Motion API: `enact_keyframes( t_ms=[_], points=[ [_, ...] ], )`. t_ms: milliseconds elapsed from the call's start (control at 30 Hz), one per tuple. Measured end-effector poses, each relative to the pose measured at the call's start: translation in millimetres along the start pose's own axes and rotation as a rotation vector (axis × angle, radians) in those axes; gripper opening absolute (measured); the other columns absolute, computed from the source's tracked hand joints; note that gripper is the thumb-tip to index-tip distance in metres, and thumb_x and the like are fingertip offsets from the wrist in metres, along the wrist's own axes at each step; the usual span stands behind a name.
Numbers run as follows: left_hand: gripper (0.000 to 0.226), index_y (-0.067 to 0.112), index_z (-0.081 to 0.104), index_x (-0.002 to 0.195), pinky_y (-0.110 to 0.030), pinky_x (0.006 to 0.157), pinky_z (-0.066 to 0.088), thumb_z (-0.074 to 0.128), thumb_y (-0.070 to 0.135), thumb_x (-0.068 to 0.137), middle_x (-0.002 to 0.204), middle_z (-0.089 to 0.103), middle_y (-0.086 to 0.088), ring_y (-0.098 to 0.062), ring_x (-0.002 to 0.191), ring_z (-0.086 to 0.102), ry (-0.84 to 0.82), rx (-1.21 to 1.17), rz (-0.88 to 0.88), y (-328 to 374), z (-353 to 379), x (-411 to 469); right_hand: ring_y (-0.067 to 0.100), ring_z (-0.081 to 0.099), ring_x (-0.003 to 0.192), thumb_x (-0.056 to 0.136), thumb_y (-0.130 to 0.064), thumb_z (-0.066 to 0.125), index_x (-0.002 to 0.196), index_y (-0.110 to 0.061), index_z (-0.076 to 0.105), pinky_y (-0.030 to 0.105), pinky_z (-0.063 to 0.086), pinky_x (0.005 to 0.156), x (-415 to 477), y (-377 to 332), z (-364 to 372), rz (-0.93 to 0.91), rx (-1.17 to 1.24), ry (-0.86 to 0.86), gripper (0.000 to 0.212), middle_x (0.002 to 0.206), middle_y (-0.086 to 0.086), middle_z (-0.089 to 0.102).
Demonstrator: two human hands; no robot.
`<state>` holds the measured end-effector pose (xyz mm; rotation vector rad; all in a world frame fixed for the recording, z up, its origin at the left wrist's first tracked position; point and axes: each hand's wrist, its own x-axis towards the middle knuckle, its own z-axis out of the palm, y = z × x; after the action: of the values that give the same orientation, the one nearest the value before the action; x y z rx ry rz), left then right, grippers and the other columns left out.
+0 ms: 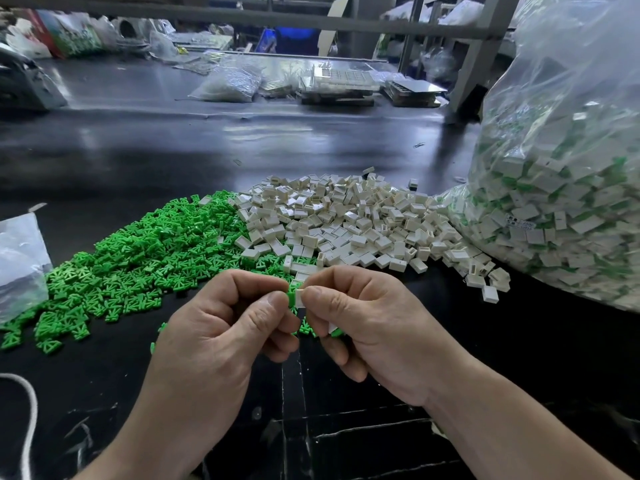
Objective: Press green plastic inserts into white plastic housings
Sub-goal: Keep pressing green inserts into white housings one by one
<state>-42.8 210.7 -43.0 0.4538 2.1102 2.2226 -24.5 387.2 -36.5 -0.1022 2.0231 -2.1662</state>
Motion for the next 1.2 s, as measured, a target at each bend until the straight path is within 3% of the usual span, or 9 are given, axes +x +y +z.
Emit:
enact_keyframes(
  t_ms=[233, 400, 567, 667, 767, 867, 933, 1067, 1200],
  points=[
    [0.016, 0.021, 0.073, 0.085, -0.028, 0.051, 0.053, 0.081, 0.027, 0.072, 0.072, 0.07, -0.018, -0.028, 0.059, 0.067, -0.032, -0.106, -0.05, 0.7, -0.5, 0.9, 0.01, 0.046, 0.044, 0.099, -0.018, 0.061, 0.09, -0.014, 0.068, 0.019, 0.033, 0.034, -0.4, -3.6, 0.3, 0.053, 0.095, -0.024, 0.012, 0.068, 0.001, 0.057],
    [0.054, 0.011, 0.072, 0.088, -0.03, 0.05, 0.052, 0.09, 0.047, 0.052, 0.072, 0.067, -0.022, -0.029, 0.058, 0.065, -0.082, -0.316, -0.164, 1.9, -1.2, 3.6, 0.009, 0.044, 0.042, 0.1, -0.021, 0.059, 0.08, -0.016, 0.066, 0.018, 0.032, 0.035, -1.6, -7.0, 1.4, 0.108, 0.159, -0.074, 0.022, 0.065, 0.0, 0.057],
    [0.061, 0.009, 0.071, 0.088, -0.033, 0.048, 0.051, 0.093, 0.049, 0.048, 0.07, 0.065, -0.022, -0.031, 0.057, 0.063, -0.111, -0.34, -0.189, 2.5, -0.1, 3.8, 0.009, 0.044, 0.041, 0.099, -0.02, 0.06, 0.084, -0.012, 0.064, 0.018, 0.031, 0.034, -2.9, -9.2, 0.7, 0.123, 0.15, -0.073, 0.017, 0.064, 0.001, 0.056],
    [0.062, 0.009, 0.071, 0.089, -0.032, 0.043, 0.048, 0.093, 0.048, 0.046, 0.066, 0.062, -0.02, -0.028, 0.051, 0.06, -0.128, -0.397, -0.246, 4.3, 1.0, 4.2, 0.009, 0.044, 0.041, 0.099, -0.02, 0.061, 0.083, -0.013, 0.065, 0.017, 0.031, 0.034, -3.8, -8.6, 2.3, 0.117, 0.176, -0.096, 0.018, 0.065, 0.001, 0.056],
    [0.069, 0.007, 0.069, 0.105, -0.028, 0.039, 0.048, 0.094, 0.041, 0.051, 0.064, 0.06, -0.019, -0.025, 0.046, 0.058, -0.21, -0.501, -0.332, 6.2, 0.0, 4.4, 0.009, 0.043, 0.041, 0.099, -0.021, 0.061, 0.08, -0.016, 0.065, 0.017, 0.031, 0.033, -3.9, -6.5, 4.0, 0.104, 0.196, -0.11, 0.02, 0.067, 0.002, 0.056],
    [0.065, 0.007, 0.069, 0.112, -0.027, 0.038, 0.05, 0.093, 0.032, 0.056, 0.069, 0.063, -0.02, -0.026, 0.051, 0.064, -0.305, -0.625, -0.381, 7.4, -1.8, 3.7, 0.009, 0.042, 0.041, 0.098, -0.024, 0.063, 0.075, -0.019, 0.065, 0.017, 0.03, 0.033, -4.4, -6.4, 4.7, 0.092, 0.207, -0.093, 0.024, 0.067, 0.003, 0.056],
    [0.067, 0.005, 0.069, 0.111, -0.028, 0.039, 0.052, 0.095, 0.027, 0.054, 0.071, 0.066, -0.021, -0.026, 0.055, 0.067, -0.309, -0.672, -0.386, 7.5, -0.9, 3.3, 0.008, 0.042, 0.041, 0.093, -0.029, 0.066, 0.086, -0.011, 0.066, 0.017, 0.03, 0.032, -4.9, -7.0, 5.2, 0.106, 0.227, -0.092, 0.019, 0.066, 0.002, 0.056],
    [0.067, 0.002, 0.072, 0.101, -0.028, 0.039, 0.052, 0.098, 0.026, 0.044, 0.066, 0.065, -0.021, -0.026, 0.049, 0.065, -0.254, -0.69, -0.403, 7.0, 2.8, 3.2, 0.007, 0.042, 0.041, 0.097, -0.029, 0.063, 0.118, 0.011, 0.054, 0.016, 0.028, 0.032, -4.5, -7.8, 4.6, 0.145, 0.238, -0.13, 0.047, 0.065, 0.0, 0.054],
    [0.065, 0.002, 0.073, 0.097, -0.029, 0.038, 0.052, 0.098, 0.025, 0.043, 0.063, 0.063, -0.021, -0.026, 0.045, 0.063, -0.273, -0.701, -0.432, 7.8, 1.0, 3.6, 0.007, 0.042, 0.042, 0.093, -0.031, 0.064, 0.128, 0.013, 0.048, 0.016, 0.028, 0.033, -5.7, -9.4, 3.2, 0.148, 0.216, -0.165, 0.059, 0.066, 0.001, 0.054]
  ],
)
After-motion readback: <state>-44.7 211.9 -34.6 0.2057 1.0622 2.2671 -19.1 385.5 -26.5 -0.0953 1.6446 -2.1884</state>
